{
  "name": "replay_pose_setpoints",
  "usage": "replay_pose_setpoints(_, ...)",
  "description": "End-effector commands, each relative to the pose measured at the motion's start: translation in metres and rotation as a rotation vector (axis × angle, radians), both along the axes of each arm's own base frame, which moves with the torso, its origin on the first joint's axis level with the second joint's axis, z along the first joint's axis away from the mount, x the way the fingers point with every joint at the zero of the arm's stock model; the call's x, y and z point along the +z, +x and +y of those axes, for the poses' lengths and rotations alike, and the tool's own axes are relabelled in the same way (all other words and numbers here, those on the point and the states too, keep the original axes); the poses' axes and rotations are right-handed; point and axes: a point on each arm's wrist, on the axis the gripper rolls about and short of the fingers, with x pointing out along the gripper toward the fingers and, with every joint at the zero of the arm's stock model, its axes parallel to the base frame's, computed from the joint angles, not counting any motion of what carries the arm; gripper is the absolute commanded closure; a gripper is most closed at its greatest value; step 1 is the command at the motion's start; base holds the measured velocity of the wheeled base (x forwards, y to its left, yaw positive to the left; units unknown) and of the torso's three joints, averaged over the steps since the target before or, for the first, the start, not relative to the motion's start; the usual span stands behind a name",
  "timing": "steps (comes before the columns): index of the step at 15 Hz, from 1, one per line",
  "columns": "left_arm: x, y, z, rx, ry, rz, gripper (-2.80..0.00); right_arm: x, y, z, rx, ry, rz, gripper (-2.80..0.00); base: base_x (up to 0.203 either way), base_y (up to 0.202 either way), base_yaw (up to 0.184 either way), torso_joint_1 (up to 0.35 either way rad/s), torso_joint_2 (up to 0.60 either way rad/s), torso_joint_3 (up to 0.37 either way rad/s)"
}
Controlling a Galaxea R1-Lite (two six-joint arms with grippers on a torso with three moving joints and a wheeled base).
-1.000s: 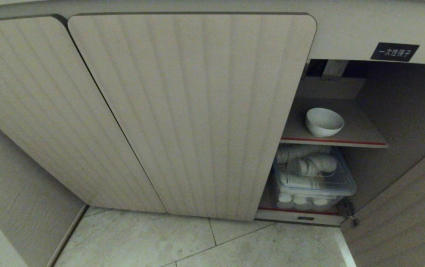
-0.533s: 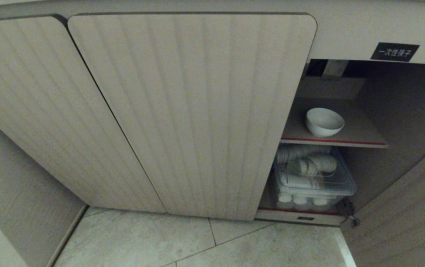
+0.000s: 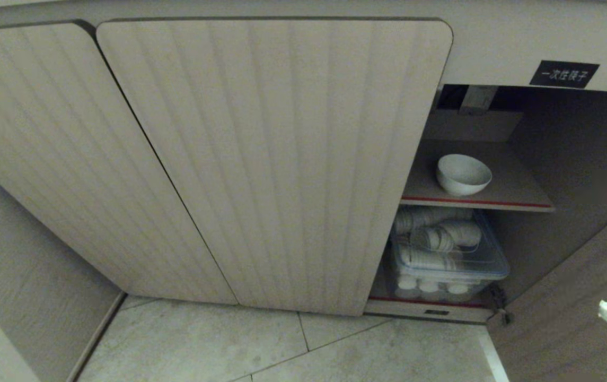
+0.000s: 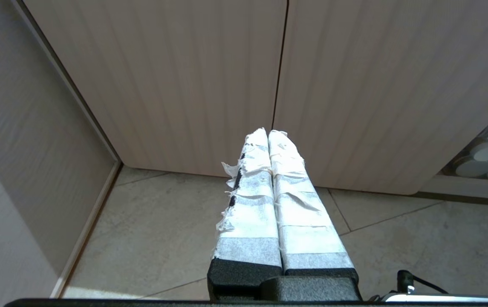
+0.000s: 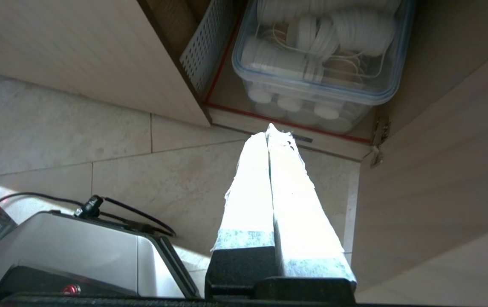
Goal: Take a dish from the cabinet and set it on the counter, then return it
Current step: Take the bowl from the cabinet
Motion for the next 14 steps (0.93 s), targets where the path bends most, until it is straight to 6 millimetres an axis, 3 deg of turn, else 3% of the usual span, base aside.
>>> replay_pose_setpoints(1, 0.0, 0.0, 0.0, 0.001, -0.001, -0.001, 0.0, -0.004, 0.016, -0.004, -0.001, 0.027, 0.041, 0.0, 0.0, 0.0, 0.0, 0.0, 0.0, 0.0)
replay_pose_setpoints(14, 0.0, 0.0, 0.0, 0.001, -0.001, -0.001, 0.0, 0.0, 0.083, -0.016, -0.011, 0.109, -0.095, 0.0, 0.0, 0.0, 0.0, 0.0, 0.0, 0.0)
